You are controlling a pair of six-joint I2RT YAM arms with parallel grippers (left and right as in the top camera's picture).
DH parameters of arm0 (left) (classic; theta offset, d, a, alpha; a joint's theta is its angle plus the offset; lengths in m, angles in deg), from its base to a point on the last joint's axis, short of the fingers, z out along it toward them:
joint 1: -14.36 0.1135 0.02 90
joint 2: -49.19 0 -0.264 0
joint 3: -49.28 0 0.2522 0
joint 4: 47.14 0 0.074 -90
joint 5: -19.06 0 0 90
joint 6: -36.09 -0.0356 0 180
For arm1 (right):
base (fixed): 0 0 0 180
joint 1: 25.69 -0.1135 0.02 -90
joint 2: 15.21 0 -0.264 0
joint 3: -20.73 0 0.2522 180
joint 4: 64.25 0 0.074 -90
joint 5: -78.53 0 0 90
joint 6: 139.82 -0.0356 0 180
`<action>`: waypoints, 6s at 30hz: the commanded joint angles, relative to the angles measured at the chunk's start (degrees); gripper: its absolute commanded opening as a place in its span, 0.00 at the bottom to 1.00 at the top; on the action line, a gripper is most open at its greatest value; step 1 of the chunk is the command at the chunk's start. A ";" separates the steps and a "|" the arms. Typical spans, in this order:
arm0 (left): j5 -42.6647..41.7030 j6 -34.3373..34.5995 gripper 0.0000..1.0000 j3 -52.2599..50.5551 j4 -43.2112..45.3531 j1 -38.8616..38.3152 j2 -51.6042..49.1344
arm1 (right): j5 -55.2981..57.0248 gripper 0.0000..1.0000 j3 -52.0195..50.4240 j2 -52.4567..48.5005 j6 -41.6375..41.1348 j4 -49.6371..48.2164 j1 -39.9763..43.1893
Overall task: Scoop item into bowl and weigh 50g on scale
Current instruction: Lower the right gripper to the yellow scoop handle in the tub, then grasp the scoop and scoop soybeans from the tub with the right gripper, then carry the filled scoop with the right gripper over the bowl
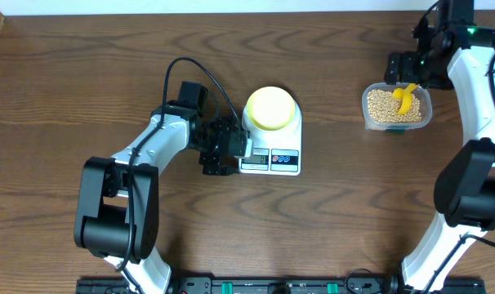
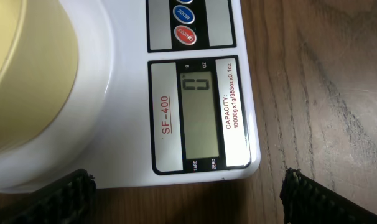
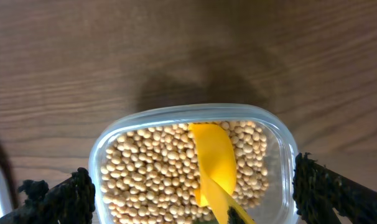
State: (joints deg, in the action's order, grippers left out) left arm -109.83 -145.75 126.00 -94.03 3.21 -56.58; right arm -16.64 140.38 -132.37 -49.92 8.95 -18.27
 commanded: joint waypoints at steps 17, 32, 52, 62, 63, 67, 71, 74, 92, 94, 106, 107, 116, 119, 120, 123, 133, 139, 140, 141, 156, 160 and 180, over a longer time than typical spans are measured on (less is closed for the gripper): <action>-0.96 -0.94 0.98 -0.55 -0.15 -0.07 -1.16 | -12.96 0.24 5.07 -2.03 7.08 4.04 5.92; -0.96 -0.94 0.98 -0.55 -0.15 -0.07 -1.16 | -12.33 0.24 4.90 -2.03 7.04 8.70 3.39; -0.96 -0.94 0.98 -0.55 -0.15 -0.07 -1.16 | -8.68 0.43 1.22 -2.10 5.64 2.27 3.34; -0.96 -0.94 0.98 -0.55 -0.15 -0.07 -1.16 | -8.68 0.13 -1.44 -2.10 5.29 1.62 3.34; -0.96 -0.94 0.98 -0.55 -0.15 -0.07 -1.16 | -8.68 0.11 -1.44 -2.10 5.29 1.64 3.34; -0.96 -0.94 0.98 -0.55 -0.15 -0.07 -1.16 | -8.70 0.05 -1.44 -2.10 5.29 2.58 3.34; -0.96 -0.94 0.98 -0.55 -0.15 -0.07 -1.16 | -6.60 0.01 -1.49 -2.10 5.31 4.74 3.37; -0.96 -0.94 0.98 -0.55 -0.15 -0.07 -1.16 | -5.46 0.01 -2.23 -2.10 5.31 5.53 3.41; -0.96 -0.94 0.97 -0.55 -0.15 -0.07 -1.16 | -23.32 0.01 -8.17 -2.10 6.45 -0.28 8.04; -0.96 -0.94 0.97 -0.55 -0.15 -0.07 -1.16 | -28.48 0.01 -8.20 -2.10 7.23 0.09 9.92; -0.96 -0.94 0.98 -0.55 -0.15 -0.07 -1.16 | -32.92 0.01 -15.91 -2.12 8.70 -5.33 13.31; -0.96 -0.94 0.98 -0.55 -0.15 -0.07 -1.16 | -32.94 0.01 -16.37 -2.12 8.61 -6.01 13.31; -0.96 -0.94 0.98 -0.55 -0.15 -0.07 -1.16 | -40.50 0.01 -17.62 -2.12 7.45 -7.32 14.75; -0.96 -0.94 0.98 -0.55 -0.15 -0.07 -1.16 | -40.48 0.01 -17.62 -2.12 7.45 -6.36 16.04; -0.96 -0.94 0.98 -0.55 -0.15 -0.07 -1.16 | -40.48 0.01 -17.62 -2.12 7.45 -6.10 16.44; -0.96 -0.94 0.98 -0.55 -0.15 -0.07 -1.16 | -42.05 0.01 -17.62 -2.12 7.45 -5.55 18.21; -0.96 -0.94 0.98 -0.55 -0.15 -0.07 -1.16 | -49.68 0.01 -17.62 -2.12 7.50 -4.39 21.90; -0.96 -0.94 0.98 -0.55 -0.15 -0.07 -1.16 | -56.24 0.01 -17.62 -2.10 7.48 -4.35 24.09; -0.96 -0.94 0.97 -0.55 -0.15 -0.07 -1.16 | -57.61 0.01 -17.62 -2.10 7.48 -4.39 24.52; -0.96 -0.94 0.98 -0.55 -0.15 -0.07 -1.16 | -58.07 0.01 -17.62 -2.10 7.50 -4.39 24.72; -0.96 -0.94 0.98 -0.55 -0.15 -0.07 -1.16 | -64.00 0.01 -17.62 -2.12 7.50 -4.37 27.43; -0.96 -0.94 0.98 -0.55 -0.15 -0.07 -1.16 | -64.24 0.01 -17.62 -2.12 7.48 -4.35 27.43; -0.96 -0.94 0.98 -0.55 -0.15 -0.07 -1.16 | -77.68 0.01 -17.62 -2.12 9.05 -2.49 27.43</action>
State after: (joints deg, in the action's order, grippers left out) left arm -109.83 -145.75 126.00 -94.01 3.21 -56.58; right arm -89.59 123.14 -133.88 -41.99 6.09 9.03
